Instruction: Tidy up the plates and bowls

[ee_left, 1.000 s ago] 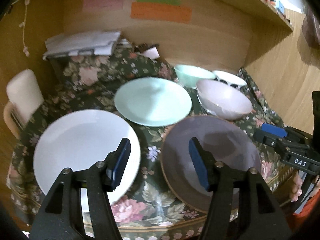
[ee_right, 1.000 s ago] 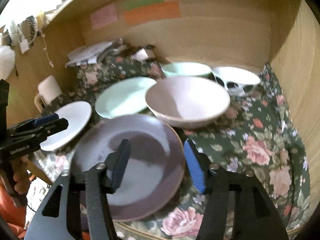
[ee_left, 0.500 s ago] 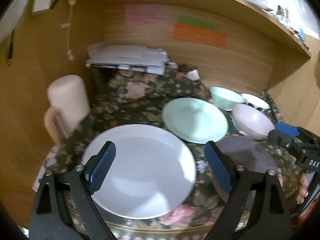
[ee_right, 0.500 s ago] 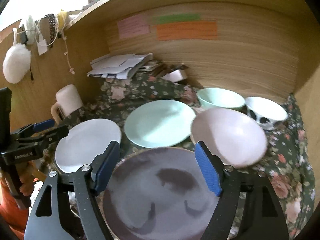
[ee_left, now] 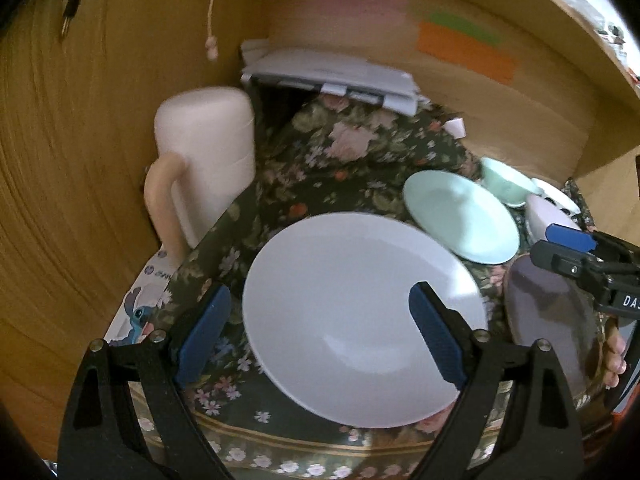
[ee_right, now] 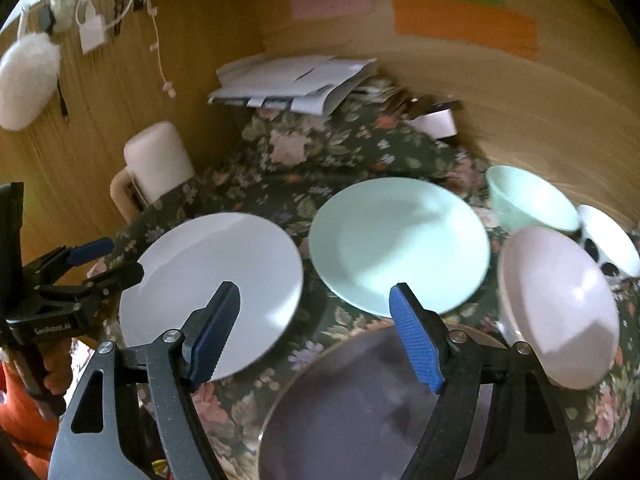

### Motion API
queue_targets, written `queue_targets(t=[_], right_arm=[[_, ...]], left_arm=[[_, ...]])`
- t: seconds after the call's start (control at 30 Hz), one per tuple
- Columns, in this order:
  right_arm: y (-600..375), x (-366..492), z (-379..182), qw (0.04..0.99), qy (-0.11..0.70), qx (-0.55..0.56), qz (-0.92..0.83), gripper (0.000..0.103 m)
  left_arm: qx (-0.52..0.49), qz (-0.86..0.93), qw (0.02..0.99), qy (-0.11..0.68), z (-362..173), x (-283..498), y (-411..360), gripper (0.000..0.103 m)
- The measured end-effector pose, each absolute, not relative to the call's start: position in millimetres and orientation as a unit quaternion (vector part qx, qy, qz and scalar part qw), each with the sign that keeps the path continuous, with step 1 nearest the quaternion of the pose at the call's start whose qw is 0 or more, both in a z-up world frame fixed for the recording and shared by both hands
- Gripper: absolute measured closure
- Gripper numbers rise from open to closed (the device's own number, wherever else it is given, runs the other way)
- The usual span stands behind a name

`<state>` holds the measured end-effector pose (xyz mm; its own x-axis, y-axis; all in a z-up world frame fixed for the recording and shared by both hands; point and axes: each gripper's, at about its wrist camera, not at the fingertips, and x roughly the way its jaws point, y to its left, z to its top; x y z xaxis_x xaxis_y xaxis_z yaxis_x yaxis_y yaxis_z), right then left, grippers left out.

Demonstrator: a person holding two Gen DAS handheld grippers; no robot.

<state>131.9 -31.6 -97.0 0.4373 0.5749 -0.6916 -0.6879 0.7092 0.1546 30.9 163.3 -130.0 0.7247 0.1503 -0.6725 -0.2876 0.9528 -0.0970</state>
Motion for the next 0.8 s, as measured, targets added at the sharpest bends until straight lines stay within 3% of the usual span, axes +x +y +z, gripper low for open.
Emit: queue_targets(t=[0.23, 0.43, 0.57, 0.63, 0.8], right_arm=[[-5.6, 143.7, -113.9, 0.820, 0.411, -0.083, 0.389, 0.029], [9.6, 150.0, -132.4, 0.800, 0.444, -0.096, 0.393, 0.049], [15.3, 151.7, -141.3, 0.790, 0.457, -0.102, 0.395, 0.061], [17.5, 152.3, -145.1, 0.786, 0.464, -0.102, 0.396, 0.064], [22.6, 157.8, -151.5, 0.777, 0.478, -0.108, 0.396, 0.071]], left_arm=[[-0.101, 0.120, 0.920, 0.358, -141.4, 29.1, 175.1, 0.016], [-0.117, 0.114, 0.912, 0.376, -150.5, 31.0, 184.4, 0.040], [-0.136, 0.112, 0.905, 0.387, -156.2, 31.9, 190.4, 0.046], [-0.144, 0.110, 0.901, 0.394, -159.1, 32.3, 192.7, 0.054], [-0.150, 0.105, 0.894, 0.409, -165.2, 33.2, 193.8, 0.059]])
